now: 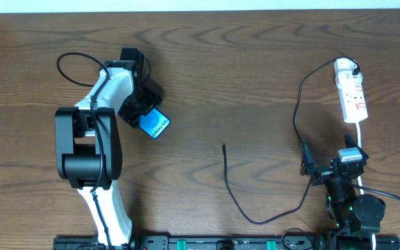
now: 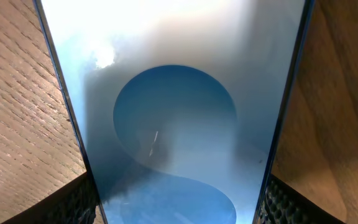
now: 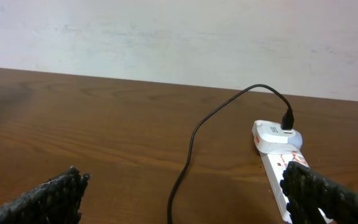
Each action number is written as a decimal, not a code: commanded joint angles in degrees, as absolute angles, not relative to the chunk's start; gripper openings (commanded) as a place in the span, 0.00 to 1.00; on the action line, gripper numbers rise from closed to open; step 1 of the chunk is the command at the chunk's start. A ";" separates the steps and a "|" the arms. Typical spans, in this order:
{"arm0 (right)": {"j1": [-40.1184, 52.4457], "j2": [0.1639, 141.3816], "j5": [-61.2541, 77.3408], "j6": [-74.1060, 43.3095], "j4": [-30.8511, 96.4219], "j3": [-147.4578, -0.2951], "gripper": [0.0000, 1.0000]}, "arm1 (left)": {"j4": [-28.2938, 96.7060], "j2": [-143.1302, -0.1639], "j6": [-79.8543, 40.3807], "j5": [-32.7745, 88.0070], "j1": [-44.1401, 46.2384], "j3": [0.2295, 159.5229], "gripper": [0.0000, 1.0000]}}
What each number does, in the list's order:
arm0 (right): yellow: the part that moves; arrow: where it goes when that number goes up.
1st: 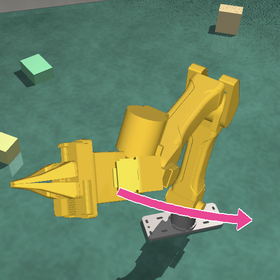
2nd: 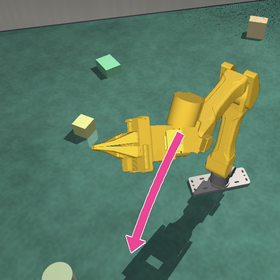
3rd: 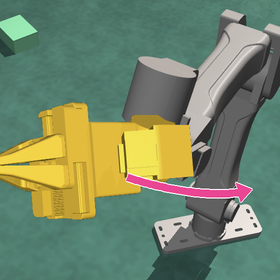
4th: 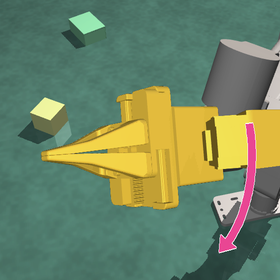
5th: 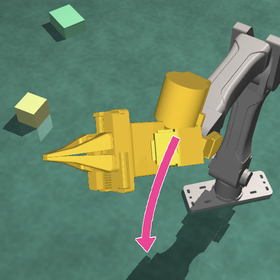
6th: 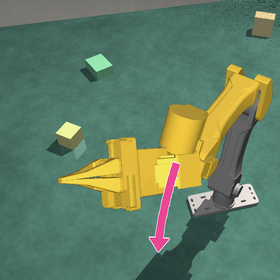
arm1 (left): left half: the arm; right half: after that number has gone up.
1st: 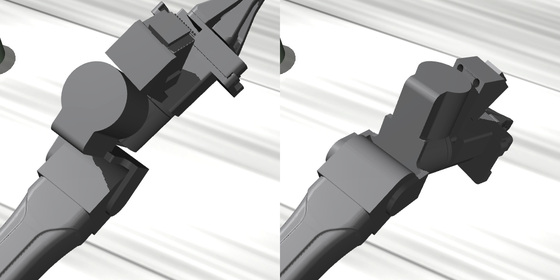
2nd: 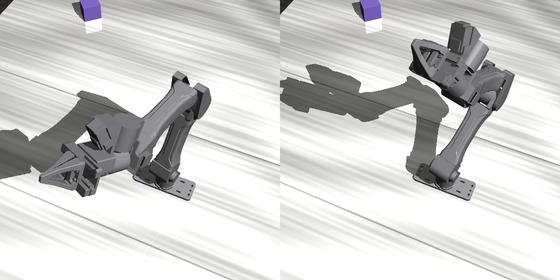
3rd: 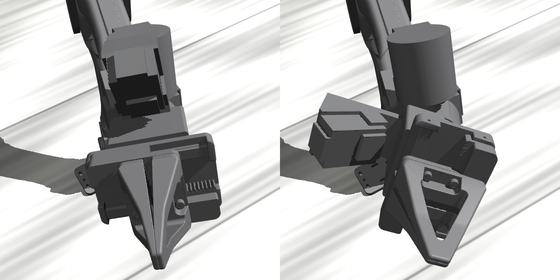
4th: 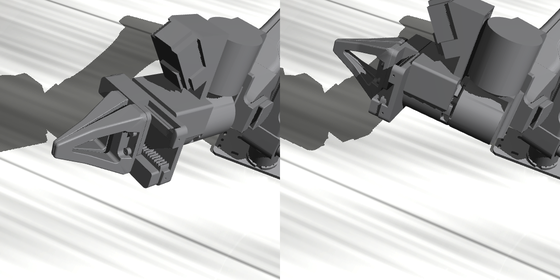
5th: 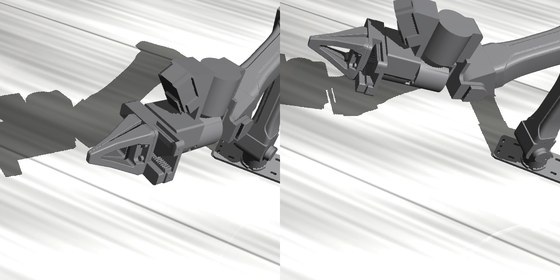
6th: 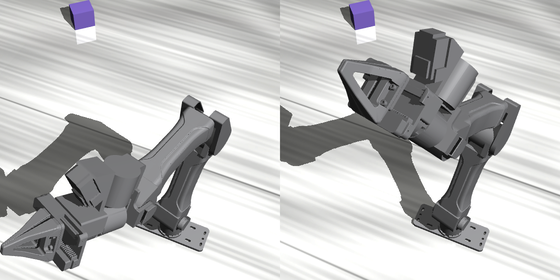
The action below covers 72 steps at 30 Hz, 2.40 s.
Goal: Plug charger to phone and switch on socket
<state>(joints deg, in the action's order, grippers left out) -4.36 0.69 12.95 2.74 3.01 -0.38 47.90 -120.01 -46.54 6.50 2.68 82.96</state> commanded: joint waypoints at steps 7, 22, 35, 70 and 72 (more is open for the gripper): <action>-4.19 0.32 12.32 3.27 3.31 -0.32 0.99 | 47.37 -122.39 -46.81 8.32 2.92 80.84 0.07; -4.19 0.32 12.32 3.27 3.31 -0.32 0.99 | 47.24 -120.36 -46.81 7.99 2.92 81.87 0.07; -4.19 0.32 12.32 3.27 3.31 -0.32 0.99 | 47.24 -115.90 -46.76 7.97 2.92 82.43 0.07; -4.19 0.32 12.32 3.27 3.31 -0.32 0.99 | 48.62 -107.66 -46.85 26.26 2.92 82.43 0.07; -4.19 0.32 12.34 3.27 3.31 -0.32 0.99 | 48.47 -107.66 -46.89 29.87 2.92 82.43 0.07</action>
